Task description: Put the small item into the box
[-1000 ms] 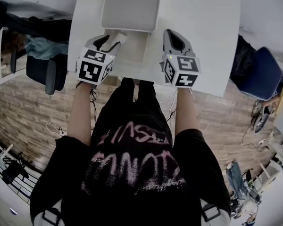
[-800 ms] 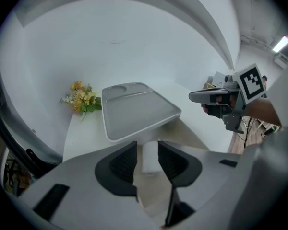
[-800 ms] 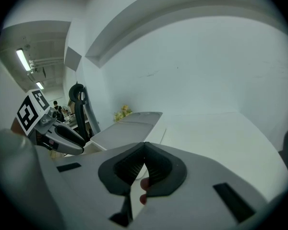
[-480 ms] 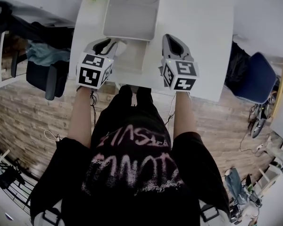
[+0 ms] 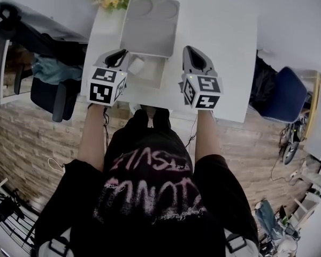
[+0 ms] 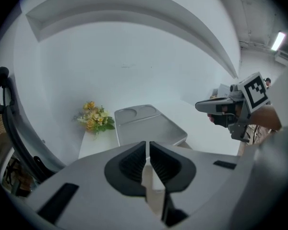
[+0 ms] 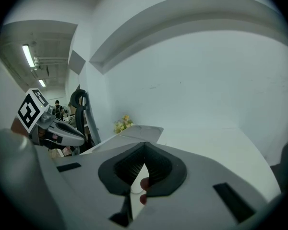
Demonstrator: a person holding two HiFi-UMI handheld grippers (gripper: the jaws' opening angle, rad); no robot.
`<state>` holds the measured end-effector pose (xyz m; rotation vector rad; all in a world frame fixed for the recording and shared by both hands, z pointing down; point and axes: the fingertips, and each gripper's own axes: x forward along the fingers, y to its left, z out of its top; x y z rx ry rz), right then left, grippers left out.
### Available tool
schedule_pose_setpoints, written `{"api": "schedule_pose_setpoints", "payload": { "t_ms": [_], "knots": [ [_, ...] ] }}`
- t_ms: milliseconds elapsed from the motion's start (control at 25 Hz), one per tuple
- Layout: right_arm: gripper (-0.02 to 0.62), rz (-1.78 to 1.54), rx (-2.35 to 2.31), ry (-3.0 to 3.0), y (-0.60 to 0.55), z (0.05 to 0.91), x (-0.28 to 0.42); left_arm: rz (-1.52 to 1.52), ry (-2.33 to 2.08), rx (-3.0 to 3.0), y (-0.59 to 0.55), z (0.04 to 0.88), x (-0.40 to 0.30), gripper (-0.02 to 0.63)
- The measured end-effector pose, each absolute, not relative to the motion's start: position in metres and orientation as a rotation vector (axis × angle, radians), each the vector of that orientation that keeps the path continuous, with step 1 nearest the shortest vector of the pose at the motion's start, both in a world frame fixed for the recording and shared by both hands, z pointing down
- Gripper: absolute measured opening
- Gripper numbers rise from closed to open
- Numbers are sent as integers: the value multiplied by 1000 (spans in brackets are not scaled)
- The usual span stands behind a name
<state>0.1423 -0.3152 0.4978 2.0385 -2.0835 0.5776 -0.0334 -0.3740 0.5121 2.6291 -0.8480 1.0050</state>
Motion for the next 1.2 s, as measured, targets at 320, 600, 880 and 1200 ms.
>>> {"api": "schedule_pose_setpoints", "payload": {
  "t_ms": [320,600,880,1200],
  "knots": [
    [11,516,2086,-2093,-319,469,148,904,-927,2669,-387,481,-34,8],
    [11,453,2113,-2104,-323,445,151,814,-991,2731,-397,453,-31,3],
    [11,393,2133,-2115,-329,422,154,709,-1042,2770,-411,423,-31,3],
    [11,317,2167,-2116,-335,396,164,595,-1090,2834,-426,384,-25,3]
  ]
}}
